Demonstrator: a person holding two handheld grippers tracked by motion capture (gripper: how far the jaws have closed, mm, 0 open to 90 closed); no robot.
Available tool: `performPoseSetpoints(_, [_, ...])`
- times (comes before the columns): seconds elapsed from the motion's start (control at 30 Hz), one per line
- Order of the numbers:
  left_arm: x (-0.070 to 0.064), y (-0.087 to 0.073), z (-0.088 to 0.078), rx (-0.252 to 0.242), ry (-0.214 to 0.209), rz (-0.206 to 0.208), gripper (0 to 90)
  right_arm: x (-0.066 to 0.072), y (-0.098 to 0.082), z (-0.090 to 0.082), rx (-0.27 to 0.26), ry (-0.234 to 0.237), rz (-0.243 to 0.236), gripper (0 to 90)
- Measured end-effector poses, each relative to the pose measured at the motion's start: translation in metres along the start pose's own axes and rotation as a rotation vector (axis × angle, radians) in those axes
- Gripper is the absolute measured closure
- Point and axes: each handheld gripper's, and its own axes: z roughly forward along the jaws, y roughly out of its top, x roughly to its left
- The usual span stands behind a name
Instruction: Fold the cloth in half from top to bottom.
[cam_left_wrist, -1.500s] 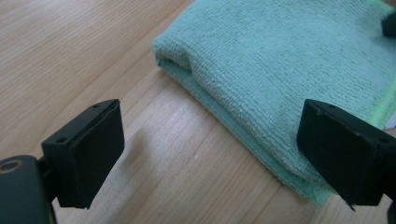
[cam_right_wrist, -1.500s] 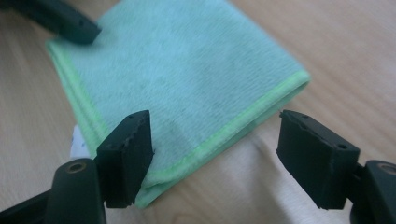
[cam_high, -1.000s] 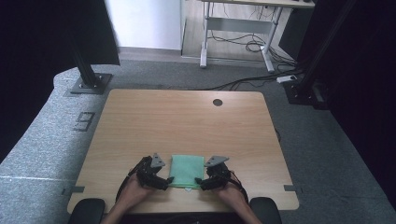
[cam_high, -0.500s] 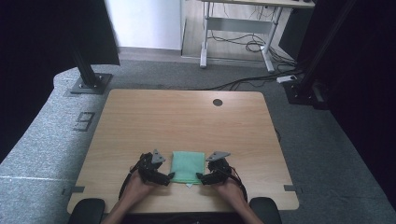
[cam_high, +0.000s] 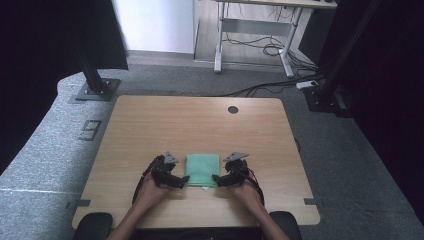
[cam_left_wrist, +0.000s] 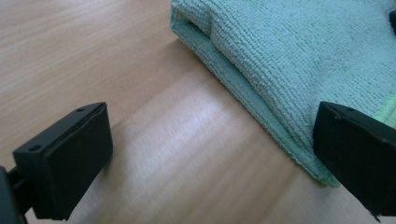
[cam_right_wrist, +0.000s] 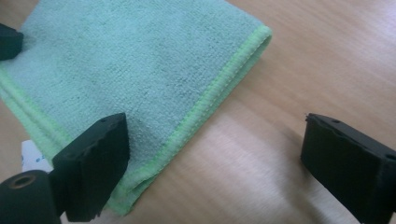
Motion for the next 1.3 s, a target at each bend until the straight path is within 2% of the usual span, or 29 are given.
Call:
performPoseSetpoints(0.4, [0.014, 0.016, 0.014, -0.002, 0.009, -0.014, 0.0, -0.019, 0.01, 0.012, -0.022, -0.033, 0.029, 3.8])
performPoseSetpoints(0.87, [0.035, 0.034, 0.029, -0.004, 0.027, -0.032, 0.0, -0.036, 0.022, 0.026, -0.053, -0.051, 0.047, 2.6])
performPoseSetpoints(1.3, [0.053, 0.049, 0.041, -0.002, 0.046, -0.055, 0.0, -0.054, 0.038, 0.041, -0.055, -0.058, 0.054, 2.4])
